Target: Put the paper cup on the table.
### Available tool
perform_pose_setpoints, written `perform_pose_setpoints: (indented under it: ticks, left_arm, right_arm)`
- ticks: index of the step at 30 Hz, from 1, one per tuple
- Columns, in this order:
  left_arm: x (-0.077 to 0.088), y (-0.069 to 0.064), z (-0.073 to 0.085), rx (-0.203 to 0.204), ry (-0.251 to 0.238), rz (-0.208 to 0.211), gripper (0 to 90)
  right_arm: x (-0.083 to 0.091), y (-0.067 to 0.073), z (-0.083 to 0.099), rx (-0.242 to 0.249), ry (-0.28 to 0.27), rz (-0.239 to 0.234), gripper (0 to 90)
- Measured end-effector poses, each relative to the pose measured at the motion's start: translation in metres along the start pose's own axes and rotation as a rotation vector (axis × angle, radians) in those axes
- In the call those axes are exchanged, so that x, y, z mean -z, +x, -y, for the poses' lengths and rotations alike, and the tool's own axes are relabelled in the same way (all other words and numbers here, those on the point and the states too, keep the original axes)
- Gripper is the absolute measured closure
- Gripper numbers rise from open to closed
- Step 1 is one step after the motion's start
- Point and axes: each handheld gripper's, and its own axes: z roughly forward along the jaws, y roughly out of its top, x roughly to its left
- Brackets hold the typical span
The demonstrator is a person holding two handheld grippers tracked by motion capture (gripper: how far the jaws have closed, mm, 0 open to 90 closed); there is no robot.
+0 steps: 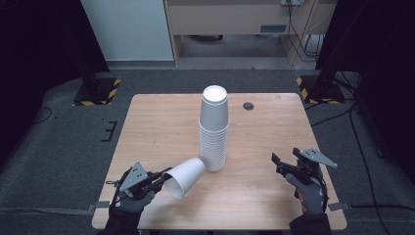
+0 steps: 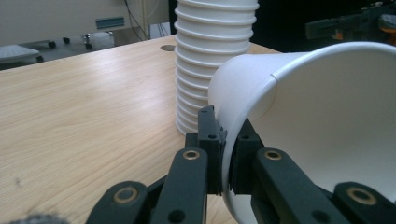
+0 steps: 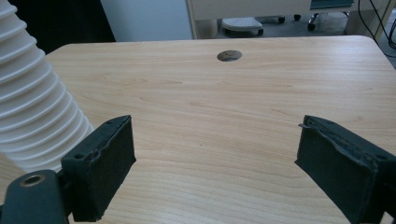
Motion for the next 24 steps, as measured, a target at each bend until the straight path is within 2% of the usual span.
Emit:
perform_pose_setpoints:
  ticks: [5, 12, 14, 19, 24]
  left_arm:
    - [0.010, 0.009, 0.002, 0.022, -0.002, -0.038, 84.9]
    - [0.023, 0.024, 0.004, 0.055, -0.019, -0.116, 84.9]
    - [0.025, 0.029, 0.003, 0.064, -0.022, -0.149, 84.9]
    - [0.029, 0.037, 0.002, 0.075, -0.005, -0.228, 84.9]
    - [0.031, 0.046, -0.001, 0.097, 0.012, -0.281, 85.0]
  right_arm:
    - [0.000, -0.001, 0.002, 0.005, 0.012, 0.010, 11.2]
    - [-0.001, -0.001, 0.002, 0.017, 0.017, 0.019, 11.1]
    - [-0.001, -0.001, 0.002, 0.022, 0.018, 0.021, 11.1]
    - [-0.002, 0.000, 0.002, 0.029, 0.020, 0.029, 11.0]
    - [-0.003, 0.000, 0.003, 0.043, 0.030, 0.034, 11.0]
